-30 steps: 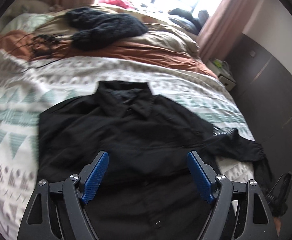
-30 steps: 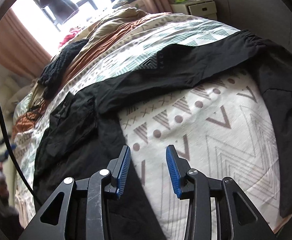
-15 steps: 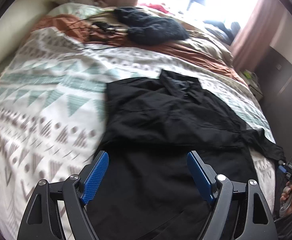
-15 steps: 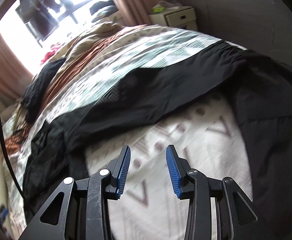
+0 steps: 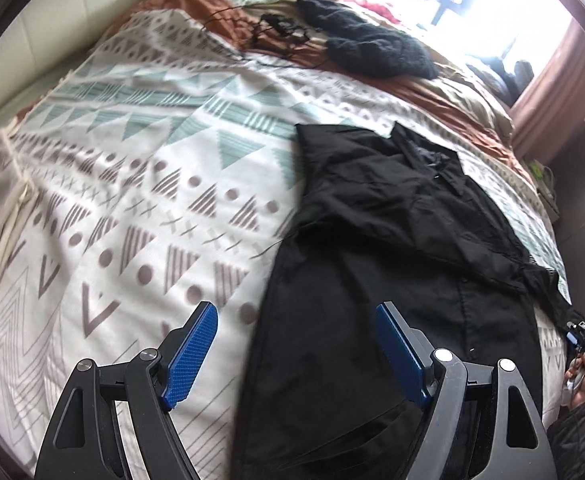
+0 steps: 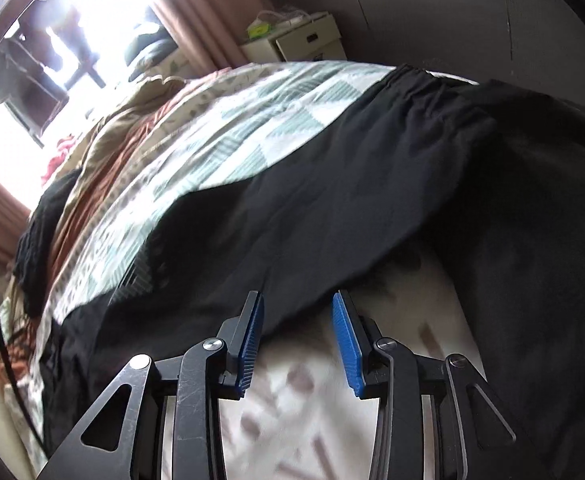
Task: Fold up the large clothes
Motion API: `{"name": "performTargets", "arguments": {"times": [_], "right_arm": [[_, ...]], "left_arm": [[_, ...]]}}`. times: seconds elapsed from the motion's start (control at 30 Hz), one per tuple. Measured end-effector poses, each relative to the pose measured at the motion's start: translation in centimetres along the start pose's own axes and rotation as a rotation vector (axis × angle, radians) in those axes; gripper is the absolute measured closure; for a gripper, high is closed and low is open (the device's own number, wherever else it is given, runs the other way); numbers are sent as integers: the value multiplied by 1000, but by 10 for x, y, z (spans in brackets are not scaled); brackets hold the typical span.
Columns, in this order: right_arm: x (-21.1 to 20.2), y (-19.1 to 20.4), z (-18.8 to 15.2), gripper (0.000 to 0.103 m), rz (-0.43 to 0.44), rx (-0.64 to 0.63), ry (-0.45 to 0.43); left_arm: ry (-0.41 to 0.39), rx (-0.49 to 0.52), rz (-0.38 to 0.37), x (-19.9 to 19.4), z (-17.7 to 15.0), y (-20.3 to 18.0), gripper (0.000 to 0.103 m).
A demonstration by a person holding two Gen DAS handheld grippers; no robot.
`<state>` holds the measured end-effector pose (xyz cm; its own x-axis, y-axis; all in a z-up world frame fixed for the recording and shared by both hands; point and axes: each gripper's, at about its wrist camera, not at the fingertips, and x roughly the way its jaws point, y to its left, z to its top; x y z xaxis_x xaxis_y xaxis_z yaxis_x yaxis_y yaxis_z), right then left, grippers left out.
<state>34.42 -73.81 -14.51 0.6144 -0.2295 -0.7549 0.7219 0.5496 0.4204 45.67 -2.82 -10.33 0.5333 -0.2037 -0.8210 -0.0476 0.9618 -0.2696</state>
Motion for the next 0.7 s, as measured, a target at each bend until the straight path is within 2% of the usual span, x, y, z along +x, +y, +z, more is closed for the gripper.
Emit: {"name": "performTargets", "arguments": {"times": [0.07,0.17,0.3,0.4,0.53,0.7], "right_arm": [[12,-7,6,97,6,18,-3],[10,-12,13,100,76,51,-20],[-28,16,19,100,101,-55,-119],[-62,43,26,100,161,-103,-159],[-106,88,36,100,254,-176,-211],[-164,167,35,100,353,-304,-264]], "left_arm": [[8,-6,12,2,-4,5,21],[10,-21,16,2,-9,15,21],[21,-53,6,2,-16,26,21],[12,-61,-2,-4,-18,31,21],[-20,-73,-22,-15,-19,38,21],[-41,-103,-45,-25,-19,52,21]]}}
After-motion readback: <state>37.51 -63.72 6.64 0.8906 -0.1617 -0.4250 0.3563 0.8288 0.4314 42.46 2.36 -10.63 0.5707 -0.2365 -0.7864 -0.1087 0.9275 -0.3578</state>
